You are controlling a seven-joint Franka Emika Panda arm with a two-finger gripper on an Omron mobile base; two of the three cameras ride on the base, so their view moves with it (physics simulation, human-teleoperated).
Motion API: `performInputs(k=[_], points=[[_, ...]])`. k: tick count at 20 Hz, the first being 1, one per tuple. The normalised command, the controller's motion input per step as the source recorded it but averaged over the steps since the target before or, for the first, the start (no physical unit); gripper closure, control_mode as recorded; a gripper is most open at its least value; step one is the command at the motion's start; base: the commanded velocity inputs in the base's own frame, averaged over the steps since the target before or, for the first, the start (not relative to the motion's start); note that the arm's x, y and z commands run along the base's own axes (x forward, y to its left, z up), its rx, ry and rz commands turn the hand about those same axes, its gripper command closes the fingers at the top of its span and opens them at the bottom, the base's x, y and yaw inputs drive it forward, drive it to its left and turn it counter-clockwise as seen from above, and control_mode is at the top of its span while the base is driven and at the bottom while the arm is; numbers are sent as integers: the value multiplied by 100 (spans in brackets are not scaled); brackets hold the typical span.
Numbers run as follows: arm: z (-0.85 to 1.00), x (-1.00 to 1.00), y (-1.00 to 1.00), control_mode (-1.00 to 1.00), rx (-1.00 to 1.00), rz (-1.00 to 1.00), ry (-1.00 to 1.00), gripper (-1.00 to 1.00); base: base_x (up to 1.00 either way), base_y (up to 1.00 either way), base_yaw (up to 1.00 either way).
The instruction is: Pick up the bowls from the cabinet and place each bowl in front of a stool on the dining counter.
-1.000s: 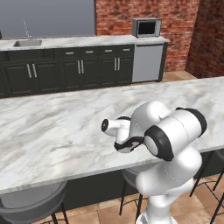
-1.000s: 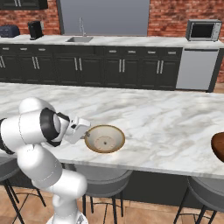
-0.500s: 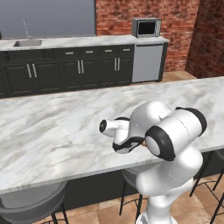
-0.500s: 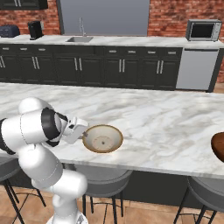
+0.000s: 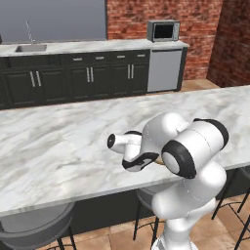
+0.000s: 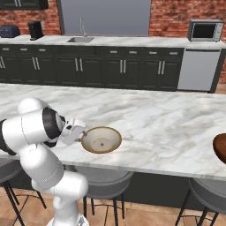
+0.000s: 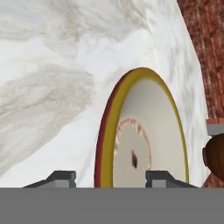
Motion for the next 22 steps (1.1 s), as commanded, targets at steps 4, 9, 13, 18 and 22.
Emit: performInputs(k=[4,9,13,18,22], points=[[0,0,0,-100,0,0,0,-100,0,0,0],[4,0,0,-100,-1,-1,1,-100,0,0,0],[64,-14,-3,-100,-1,-4,14,-100,0,0,0],[99,-5,-16,-100,7,-10,31,-100,0,0,0],[100,-16,-37,-100,32,0,31,-100,0,0,0]])
